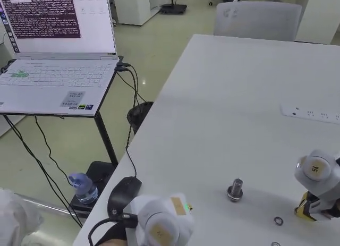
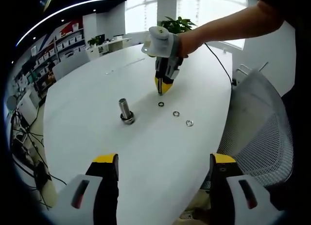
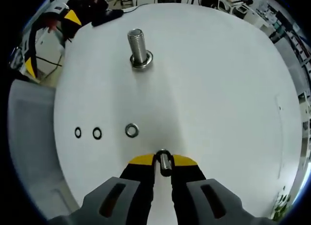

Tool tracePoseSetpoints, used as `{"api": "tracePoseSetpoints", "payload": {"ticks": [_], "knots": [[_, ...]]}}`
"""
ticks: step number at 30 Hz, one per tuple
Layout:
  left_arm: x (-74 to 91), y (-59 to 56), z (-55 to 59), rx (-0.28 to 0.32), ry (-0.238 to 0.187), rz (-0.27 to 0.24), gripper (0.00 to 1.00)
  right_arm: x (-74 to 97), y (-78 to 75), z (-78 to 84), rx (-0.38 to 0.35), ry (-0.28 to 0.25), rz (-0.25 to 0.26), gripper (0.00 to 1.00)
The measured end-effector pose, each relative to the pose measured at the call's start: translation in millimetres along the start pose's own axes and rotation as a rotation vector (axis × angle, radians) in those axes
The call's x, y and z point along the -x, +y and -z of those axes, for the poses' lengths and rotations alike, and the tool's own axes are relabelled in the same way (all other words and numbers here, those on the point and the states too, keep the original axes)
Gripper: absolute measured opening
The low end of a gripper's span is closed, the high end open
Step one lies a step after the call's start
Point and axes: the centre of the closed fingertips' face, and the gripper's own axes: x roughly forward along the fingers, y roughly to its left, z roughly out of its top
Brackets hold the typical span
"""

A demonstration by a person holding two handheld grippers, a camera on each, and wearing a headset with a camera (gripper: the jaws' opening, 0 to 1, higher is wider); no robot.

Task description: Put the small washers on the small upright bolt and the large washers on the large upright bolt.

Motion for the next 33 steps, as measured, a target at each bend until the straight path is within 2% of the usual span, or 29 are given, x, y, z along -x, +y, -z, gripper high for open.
{"api": "tracePoseSetpoints", "payload": {"ticks": [19, 22, 33], "knots": [[-1.8, -2.5, 1.2, -0.002, 0.010, 0.003, 0.75, -0.3, -4.9, -1.2, 0.003, 0.003, 0.004, 0.16], [-1.9, -3.3, 0.3, -0.001, 0.008, 0.003, 0.75, 2.5, -3.5, -2.7, 0.000, -0.002, 0.003, 0.19], [0.4, -6.6, -3.4, -0.012, -0.003, 0.004, 0.74, 18.2, -6.4, -10.9, 0.000, -0.025, 0.001, 0.20]]}}
